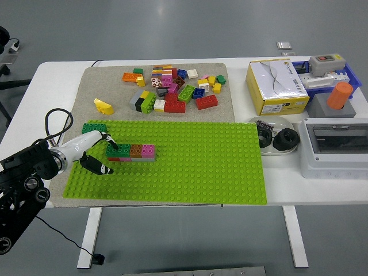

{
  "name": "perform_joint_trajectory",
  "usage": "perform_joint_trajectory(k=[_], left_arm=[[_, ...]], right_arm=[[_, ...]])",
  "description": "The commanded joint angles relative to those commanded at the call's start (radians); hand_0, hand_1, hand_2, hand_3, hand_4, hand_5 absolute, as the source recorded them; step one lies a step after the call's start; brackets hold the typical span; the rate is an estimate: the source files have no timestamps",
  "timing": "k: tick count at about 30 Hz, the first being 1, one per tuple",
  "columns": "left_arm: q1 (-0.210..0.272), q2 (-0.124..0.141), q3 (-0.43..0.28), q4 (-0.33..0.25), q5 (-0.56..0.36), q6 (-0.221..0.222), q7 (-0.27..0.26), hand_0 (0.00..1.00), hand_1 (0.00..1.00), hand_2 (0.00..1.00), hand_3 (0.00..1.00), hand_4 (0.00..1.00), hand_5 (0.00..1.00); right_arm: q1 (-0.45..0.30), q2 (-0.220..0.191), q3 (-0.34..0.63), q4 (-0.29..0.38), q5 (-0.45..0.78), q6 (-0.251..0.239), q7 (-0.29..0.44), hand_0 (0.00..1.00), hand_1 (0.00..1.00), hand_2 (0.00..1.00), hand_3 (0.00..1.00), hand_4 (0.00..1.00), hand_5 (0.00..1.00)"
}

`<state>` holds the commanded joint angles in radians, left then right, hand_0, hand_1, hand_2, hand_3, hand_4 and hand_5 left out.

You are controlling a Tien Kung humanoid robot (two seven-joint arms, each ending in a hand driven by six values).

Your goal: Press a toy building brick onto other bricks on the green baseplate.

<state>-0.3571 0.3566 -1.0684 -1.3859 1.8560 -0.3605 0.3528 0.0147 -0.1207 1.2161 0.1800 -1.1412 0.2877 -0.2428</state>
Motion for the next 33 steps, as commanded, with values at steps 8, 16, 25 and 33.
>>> perform_joint_trajectory(k=[8, 16, 25, 33], left_arm=[[0.003, -0.003, -0.005, 0.013, 0.001, 0.004, -0.007, 0.996, 0.968, 0.979, 0.641, 0.907, 0.097], [-0.005, 0.015, -0.014, -0.020, 0.006, 0.003, -0.005, 0.995, 0.969, 0.974, 0.630, 0.894, 0.090], [-0.008, 0.029, -0.036, -0.105, 0.007, -0.004, 0.000, 0.990, 0.959, 0.950, 0.604, 0.886, 0.090], [-0.016, 0.028, -0.084, -0.123, 0.014, 0.021, -0.037, 0.986, 0.945, 0.925, 0.575, 0.699, 0.002]], right_arm=[[-0.003, 0.002, -0.001, 0.000, 0.001, -0.001, 0.002, 0.685, 0.670, 0.663, 0.893, 0.615, 0.998], [-0.001, 0.004, -0.001, 0.000, 0.002, -0.004, 0.000, 0.685, 0.670, 0.664, 0.894, 0.614, 0.998], [-0.001, 0.005, 0.002, 0.000, 0.002, -0.005, -0.001, 0.687, 0.670, 0.664, 0.893, 0.612, 0.998], [0.002, 0.006, 0.000, 0.000, 0.001, -0.006, -0.005, 0.687, 0.669, 0.665, 0.894, 0.614, 0.998]])
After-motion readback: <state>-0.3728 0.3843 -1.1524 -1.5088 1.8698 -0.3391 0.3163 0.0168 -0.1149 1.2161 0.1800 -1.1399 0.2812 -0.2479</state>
